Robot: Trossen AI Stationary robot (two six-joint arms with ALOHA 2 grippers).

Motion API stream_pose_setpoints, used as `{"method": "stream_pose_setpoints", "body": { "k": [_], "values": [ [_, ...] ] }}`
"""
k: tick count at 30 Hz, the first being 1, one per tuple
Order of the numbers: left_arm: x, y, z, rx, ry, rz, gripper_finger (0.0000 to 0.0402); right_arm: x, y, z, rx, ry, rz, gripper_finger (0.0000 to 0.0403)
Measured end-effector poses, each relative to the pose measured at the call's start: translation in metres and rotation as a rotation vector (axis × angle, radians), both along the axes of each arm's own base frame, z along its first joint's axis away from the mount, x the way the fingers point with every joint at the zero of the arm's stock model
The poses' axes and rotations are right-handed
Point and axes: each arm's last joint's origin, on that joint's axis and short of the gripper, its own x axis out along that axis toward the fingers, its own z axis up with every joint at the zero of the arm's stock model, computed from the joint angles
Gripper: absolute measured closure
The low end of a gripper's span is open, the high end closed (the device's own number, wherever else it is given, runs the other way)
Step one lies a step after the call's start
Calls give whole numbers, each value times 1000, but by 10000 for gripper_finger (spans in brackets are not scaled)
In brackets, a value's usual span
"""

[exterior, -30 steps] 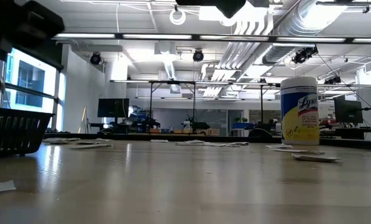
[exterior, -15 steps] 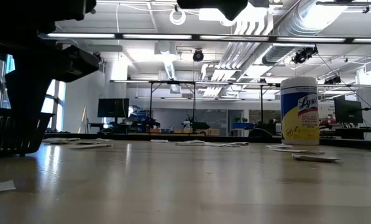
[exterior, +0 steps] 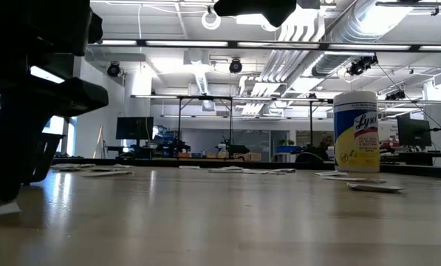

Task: Pick & Place First Aid Supplies
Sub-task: Put the bandage into the bottom black bin

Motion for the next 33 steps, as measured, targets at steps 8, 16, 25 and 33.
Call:
{"method": "stream_pose_setpoints", "body": {
  "k": [8, 16, 25, 33],
  "values": [
    [-1, 1, 0, 15, 15, -8, 312, 0, 0, 0, -1, 0, -1, 248],
    [-4, 4, -1, 58, 32, 44, 391, 0, 0, 0, 2, 1, 3, 250],
    [3, -7, 28, 87, -1, 15, 400, 0, 0, 0, 2, 1, 4, 253],
    [-9, -32, 68, 115, 38, -56, 401, 0, 0, 0, 1, 5, 4, 252]
  ]
}}
